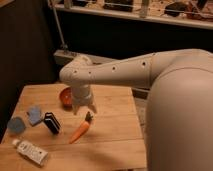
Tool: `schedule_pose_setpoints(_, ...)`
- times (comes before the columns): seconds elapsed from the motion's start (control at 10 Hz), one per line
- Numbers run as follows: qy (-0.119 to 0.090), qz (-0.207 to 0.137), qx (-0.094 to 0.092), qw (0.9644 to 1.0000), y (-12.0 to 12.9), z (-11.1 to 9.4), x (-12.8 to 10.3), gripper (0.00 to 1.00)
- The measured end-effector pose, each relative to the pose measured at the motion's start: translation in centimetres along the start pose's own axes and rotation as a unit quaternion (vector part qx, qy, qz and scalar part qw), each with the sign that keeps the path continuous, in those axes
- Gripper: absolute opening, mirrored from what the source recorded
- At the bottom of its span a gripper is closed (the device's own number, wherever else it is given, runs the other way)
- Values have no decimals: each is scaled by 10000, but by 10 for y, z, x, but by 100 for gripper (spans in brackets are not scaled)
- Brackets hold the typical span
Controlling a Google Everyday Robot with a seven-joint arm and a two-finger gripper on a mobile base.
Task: Knock the eraser over
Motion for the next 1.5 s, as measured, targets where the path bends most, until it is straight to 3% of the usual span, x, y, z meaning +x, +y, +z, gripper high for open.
schedule_pose_setpoints(0.9, -177, -634, 257, 9975, 15, -9, 15, 65)
schedule_pose_setpoints(1.5, -182, -1120, 472, 9924, 40, -7, 27, 65)
